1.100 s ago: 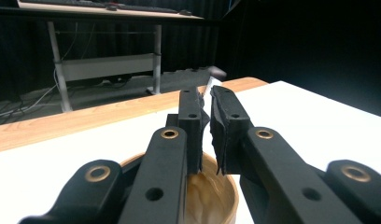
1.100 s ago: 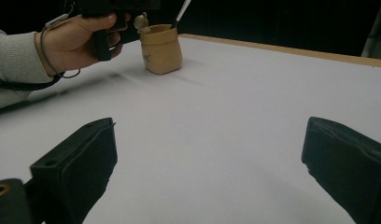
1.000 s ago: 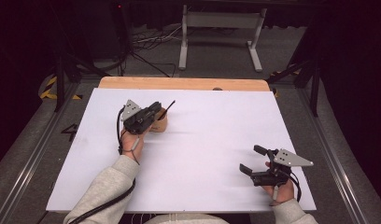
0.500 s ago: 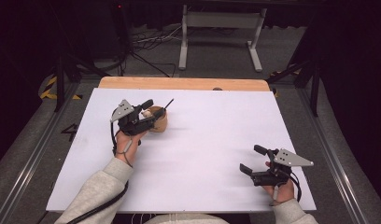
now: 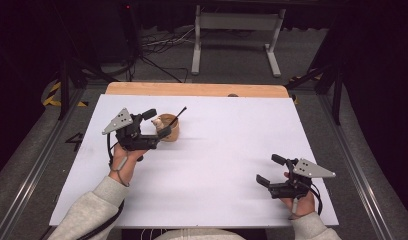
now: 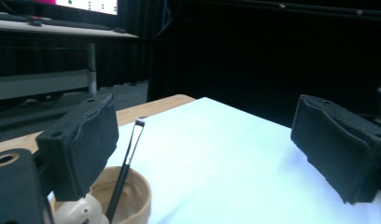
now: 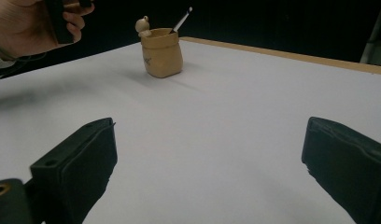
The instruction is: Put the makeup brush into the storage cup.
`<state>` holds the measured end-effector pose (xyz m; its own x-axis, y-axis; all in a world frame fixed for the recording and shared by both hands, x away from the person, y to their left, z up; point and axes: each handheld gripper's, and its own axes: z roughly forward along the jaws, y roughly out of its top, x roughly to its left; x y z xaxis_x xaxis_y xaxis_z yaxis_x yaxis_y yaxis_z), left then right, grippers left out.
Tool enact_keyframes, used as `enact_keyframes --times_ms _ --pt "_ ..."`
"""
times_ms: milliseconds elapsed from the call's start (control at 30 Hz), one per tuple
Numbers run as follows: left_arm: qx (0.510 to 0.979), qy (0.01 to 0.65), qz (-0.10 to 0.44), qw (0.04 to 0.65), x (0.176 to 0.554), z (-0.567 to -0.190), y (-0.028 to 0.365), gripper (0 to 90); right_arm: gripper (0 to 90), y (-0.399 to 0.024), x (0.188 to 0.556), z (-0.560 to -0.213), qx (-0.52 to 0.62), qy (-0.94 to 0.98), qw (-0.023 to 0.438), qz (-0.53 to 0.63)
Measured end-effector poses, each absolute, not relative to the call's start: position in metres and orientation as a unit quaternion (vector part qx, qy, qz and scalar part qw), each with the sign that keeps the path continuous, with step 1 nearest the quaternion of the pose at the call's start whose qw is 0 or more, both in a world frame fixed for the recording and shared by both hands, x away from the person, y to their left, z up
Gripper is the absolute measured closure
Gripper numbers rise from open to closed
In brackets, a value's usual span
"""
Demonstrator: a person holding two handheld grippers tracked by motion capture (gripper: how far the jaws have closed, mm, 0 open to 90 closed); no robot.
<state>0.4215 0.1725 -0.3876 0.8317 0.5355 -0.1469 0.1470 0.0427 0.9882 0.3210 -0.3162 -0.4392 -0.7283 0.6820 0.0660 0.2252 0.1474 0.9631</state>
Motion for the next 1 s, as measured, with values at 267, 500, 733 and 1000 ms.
enact_keyframes --times_ms 267,500,733,1000 --pt "0.683 0.247 0.139 0.673 0.404 -0.384 0.186 4.3 3.6 -0.316 0.320 -0.438 0.308 0.732 0.202 0.574" --pt "0.691 0.244 0.131 0.667 0.396 -0.388 0.194 3.8 3.0 -0.318 0.318 -0.438 0.310 0.730 0.205 0.574" --pt "0.698 0.242 0.127 0.661 0.385 -0.394 0.202 3.7 1.1 -0.317 0.319 -0.438 0.299 0.731 0.206 0.578" --pt "0.706 0.246 0.118 0.653 0.374 -0.404 0.207 3.3 0.1 -0.316 0.320 -0.439 0.291 0.731 0.201 0.583"
